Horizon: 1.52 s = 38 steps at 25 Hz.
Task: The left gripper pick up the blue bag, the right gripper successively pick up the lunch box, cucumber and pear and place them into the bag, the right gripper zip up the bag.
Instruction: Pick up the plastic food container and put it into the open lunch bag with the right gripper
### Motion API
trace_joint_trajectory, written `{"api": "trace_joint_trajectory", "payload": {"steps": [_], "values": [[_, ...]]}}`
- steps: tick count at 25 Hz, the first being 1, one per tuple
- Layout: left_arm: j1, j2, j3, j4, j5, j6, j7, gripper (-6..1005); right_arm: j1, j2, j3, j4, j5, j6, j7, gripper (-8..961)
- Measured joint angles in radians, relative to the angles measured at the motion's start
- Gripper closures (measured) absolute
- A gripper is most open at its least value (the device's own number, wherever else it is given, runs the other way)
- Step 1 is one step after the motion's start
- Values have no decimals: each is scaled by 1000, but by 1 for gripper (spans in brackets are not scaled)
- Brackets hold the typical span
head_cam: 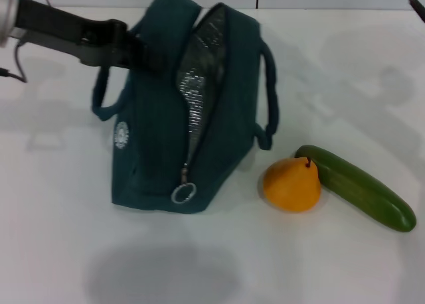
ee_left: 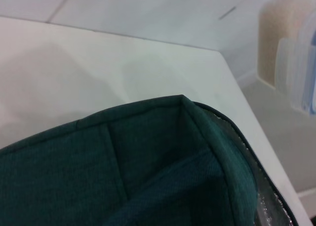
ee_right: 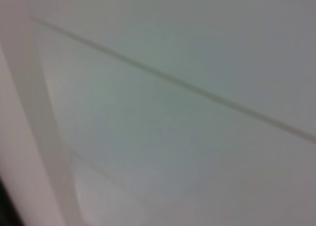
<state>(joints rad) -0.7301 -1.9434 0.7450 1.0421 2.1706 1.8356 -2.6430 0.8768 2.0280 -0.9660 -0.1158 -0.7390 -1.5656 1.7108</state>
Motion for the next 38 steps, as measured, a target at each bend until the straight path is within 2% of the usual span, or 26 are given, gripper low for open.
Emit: {"api": "trace_joint_trajectory", "payload": {"steps": [6, 9, 20, 28, 38], "values": [[-24, -10, 1, -36, 4, -9, 11, 957, 69, 0, -92, 41, -1, 12, 10, 826], [-24, -14, 2, -41, 4, -14, 13, 957, 74, 0, -140, 58, -2, 24, 10, 822], [-9, -14, 2, -61, 5, -49, 30, 958, 1, 0, -239, 77, -10, 87, -8, 809], [-8, -14, 0, -89, 5, -65, 51, 958, 4, 0, -308, 74, -9, 121, -12, 799], [-6, -15, 0, -91, 4, -67, 55, 959, -4, 0, -504, -18, 0, 198, 27, 787]]}}
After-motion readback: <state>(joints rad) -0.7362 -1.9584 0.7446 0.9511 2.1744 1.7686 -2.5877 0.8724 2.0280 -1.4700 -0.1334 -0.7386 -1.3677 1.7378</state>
